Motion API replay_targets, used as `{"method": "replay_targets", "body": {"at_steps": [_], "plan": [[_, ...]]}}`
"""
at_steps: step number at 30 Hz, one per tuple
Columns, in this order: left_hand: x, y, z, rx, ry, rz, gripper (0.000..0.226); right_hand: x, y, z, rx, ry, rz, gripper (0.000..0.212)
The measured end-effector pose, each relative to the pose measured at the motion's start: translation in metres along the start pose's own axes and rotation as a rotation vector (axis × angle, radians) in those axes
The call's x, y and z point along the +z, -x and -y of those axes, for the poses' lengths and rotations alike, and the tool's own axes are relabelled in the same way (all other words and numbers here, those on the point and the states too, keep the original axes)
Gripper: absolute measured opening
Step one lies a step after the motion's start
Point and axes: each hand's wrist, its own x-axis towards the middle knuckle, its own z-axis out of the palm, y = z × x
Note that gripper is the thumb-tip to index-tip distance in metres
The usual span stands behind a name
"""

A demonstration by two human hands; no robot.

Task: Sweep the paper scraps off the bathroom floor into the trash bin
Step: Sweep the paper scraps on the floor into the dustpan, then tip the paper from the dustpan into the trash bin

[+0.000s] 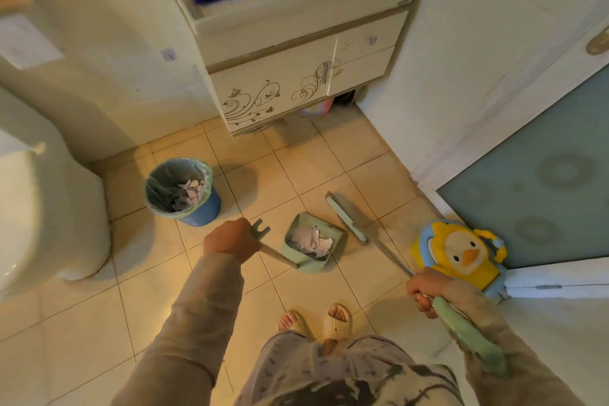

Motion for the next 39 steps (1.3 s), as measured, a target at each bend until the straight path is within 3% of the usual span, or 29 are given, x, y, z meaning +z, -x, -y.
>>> {"method": "replay_targets", "body": {"at_steps": [6,12,19,26,29,32,36,39], "plan": [[0.029,0.046,0.07,-0.216,0.277,0.033,0.033,0.01,0.003,0.04,-0.054,0.158,-0.038,0.034],[0.037,0.073,0.079,-0.342,0.391,-0.049,0.032,0.005,-0.006,0.089,-0.122,0.337,-0.021,0.029],[0.039,0.084,0.06,-0.549,0.488,-0.124,0.032,-0.006,-0.028,0.17,-0.225,0.615,0.029,0.026],[0.057,0.091,-0.022,-0.791,0.587,-0.086,0.03,-0.031,-0.057,0.236,-0.339,0.827,0.079,0.019],[0.067,0.095,-0.055,-0.908,0.997,0.01,0.034,-0.036,-0.071,0.253,-0.371,0.888,0.105,0.013],[0.071,0.1,-0.08,-0.918,1.341,0.065,0.056,-0.041,-0.086,0.261,-0.355,0.892,0.142,0.009],[0.073,0.1,-0.103,-1.021,1.048,-0.228,0.049,-0.049,-0.106,0.261,-0.273,0.765,0.226,0.02],[0.075,0.111,-0.112,-1.142,1.038,-0.374,0.045,-0.047,-0.113,0.258,-0.256,0.725,0.251,0.02]]}}
